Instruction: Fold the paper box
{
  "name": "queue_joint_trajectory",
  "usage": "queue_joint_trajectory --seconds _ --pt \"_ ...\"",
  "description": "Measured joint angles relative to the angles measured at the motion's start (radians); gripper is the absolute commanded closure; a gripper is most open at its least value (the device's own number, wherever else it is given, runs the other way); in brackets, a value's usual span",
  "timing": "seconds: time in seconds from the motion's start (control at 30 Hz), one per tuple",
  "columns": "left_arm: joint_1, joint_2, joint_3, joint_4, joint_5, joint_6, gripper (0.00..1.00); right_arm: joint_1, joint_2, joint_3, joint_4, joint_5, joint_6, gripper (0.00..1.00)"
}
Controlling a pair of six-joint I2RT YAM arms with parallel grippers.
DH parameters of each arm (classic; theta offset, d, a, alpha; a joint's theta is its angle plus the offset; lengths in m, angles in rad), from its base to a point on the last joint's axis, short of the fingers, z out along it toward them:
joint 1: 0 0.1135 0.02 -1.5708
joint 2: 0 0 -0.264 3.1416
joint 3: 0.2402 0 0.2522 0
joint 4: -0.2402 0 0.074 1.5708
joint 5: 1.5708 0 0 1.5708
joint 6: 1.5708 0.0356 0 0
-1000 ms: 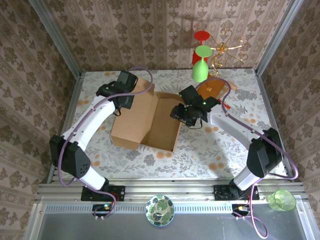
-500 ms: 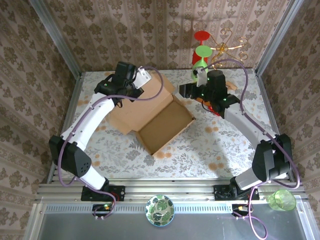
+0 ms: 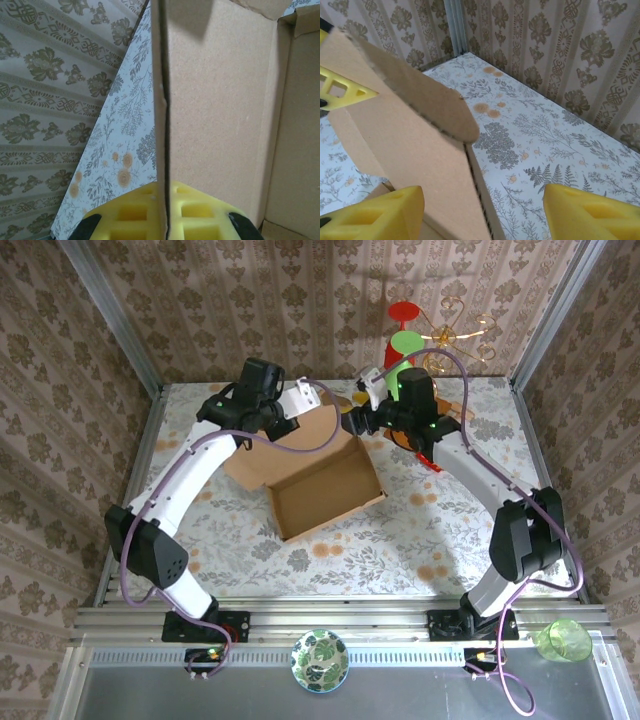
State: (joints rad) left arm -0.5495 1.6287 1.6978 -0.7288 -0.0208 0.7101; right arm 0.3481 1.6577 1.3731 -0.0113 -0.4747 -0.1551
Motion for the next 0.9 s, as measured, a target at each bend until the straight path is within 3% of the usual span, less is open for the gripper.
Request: queue_joint_trajectory --seconds 0.3,0.4,0.5,0.57,0.67,0.9 --pt "-0.008 0.013 0.034 -0.038 0.003 0.024 1.0 0.016 0.046 0.038 -0.024 0.031 -0.053 0.64" --pt "-0.014 0.013 0.034 -0.041 0.004 0.023 0.97 0.021 0.051 0.038 -0.026 0.042 -0.061 0.81" --pt "-0.014 0.013 0.034 -0.032 0.005 -0.008 0.55 0.027 0.053 0.037 -0.024 0.056 -0.064 0.95" --pt "-0.006 0.012 0.035 -0.014 -0.001 -0.076 0.45 0.027 0.052 0.02 -0.005 0.063 -0.055 1.0" --pt "0.053 -0.002 0.024 0.021 0.023 -0.257 0.41 0.021 0.048 -0.047 0.047 0.072 -0.042 1.0" --pt "0.367 -0.267 -0.236 0.087 0.066 -0.711 0.4 0.005 0.048 -0.192 0.156 0.103 0.014 1.0"
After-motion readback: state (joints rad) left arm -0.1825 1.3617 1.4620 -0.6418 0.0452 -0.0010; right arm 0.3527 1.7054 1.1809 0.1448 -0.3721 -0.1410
